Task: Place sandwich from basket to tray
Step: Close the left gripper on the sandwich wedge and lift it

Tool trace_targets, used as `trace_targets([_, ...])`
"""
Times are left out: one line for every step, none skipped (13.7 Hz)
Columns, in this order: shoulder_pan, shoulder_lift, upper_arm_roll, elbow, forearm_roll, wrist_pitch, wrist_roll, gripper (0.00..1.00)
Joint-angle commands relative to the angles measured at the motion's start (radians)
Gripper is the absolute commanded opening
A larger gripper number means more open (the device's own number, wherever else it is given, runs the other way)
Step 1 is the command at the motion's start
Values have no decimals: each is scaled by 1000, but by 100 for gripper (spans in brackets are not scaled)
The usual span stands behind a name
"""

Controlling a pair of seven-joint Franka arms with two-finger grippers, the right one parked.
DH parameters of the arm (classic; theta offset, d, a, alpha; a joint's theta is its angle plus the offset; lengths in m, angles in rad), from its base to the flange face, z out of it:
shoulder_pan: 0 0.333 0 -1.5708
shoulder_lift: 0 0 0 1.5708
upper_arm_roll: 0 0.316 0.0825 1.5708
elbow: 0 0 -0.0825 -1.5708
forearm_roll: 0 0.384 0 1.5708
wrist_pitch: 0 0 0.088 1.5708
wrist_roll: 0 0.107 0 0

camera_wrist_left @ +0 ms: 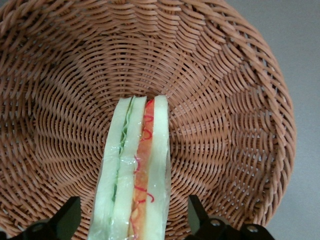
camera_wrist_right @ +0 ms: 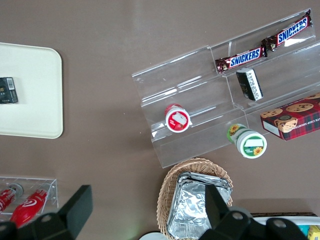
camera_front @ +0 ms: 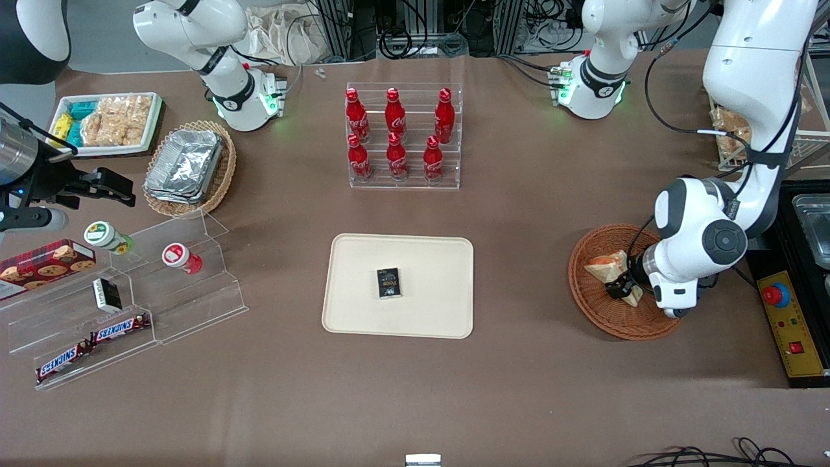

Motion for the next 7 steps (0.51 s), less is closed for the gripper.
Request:
trace_targets([4, -13, -4, -15, 32, 10, -40, 46])
trace_targets([4, -21, -5, -12, 39, -8, -38, 25])
trace_targets([4, -32, -5, 1, 42, -52, -26, 1])
trace_targets([3, -50, -8, 28, 49, -101, -26, 0])
trace_targets([1, -65, -11, 57, 52, -150, -26, 0])
trace_targets([-2, -90, -13, 86, 51, -189, -23, 0])
trace_targets([-4, -111, -14, 109, 51, -232, -9, 0])
